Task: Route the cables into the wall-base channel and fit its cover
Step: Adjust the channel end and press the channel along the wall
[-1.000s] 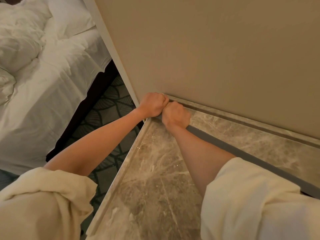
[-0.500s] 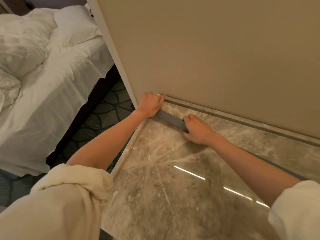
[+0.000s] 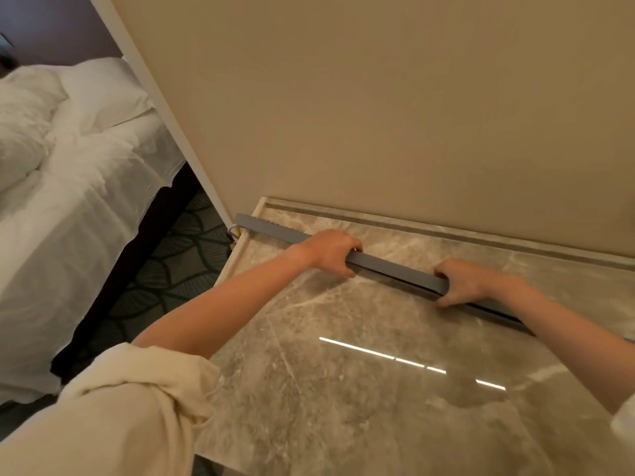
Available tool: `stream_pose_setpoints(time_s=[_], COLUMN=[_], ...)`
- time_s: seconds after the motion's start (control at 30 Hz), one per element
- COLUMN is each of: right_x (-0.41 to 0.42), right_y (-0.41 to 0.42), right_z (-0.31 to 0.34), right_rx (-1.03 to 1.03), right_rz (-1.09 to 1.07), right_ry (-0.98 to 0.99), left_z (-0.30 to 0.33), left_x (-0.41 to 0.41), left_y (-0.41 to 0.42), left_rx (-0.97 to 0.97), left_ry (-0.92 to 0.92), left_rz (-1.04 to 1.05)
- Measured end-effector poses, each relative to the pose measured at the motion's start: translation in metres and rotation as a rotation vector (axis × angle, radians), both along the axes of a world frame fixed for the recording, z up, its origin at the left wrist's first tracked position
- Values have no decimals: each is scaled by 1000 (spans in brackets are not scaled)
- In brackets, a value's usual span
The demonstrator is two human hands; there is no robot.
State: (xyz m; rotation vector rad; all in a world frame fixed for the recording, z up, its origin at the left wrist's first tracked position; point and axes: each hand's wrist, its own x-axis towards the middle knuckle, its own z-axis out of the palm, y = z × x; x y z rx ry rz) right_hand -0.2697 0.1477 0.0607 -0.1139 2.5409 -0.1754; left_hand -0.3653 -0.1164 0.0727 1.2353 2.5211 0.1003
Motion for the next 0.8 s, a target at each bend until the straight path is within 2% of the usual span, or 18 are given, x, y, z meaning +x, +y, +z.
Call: stream_pose_setpoints(time_s=[0.17, 0.27, 0.37, 0.47, 0.57, 0.67, 0.8], right_x=[20, 26, 26, 25, 21, 11, 2], right_y=[32, 38, 43, 44, 46, 52, 67], right_z=[6, 7, 8, 9, 11, 16, 13], right_rx=[55, 35, -86, -120, -38, 150, 305], right_rz=[-71, -73, -129, -106, -18, 51, 79], right_ry=[-90, -55, 5, 150, 336, 493, 586], left_z=[2, 1, 1, 1, 6, 8, 9], left_x=[13, 16, 11, 4, -2, -5, -8], left_y=[25, 21, 12, 8, 11, 20, 36], left_rx=[-32, 10, 11, 9, -1, -29, -30], left_ry=[-38, 108, 273, 343, 361, 424, 484], left_rz=[-13, -58, -71, -17, 47, 61, 95])
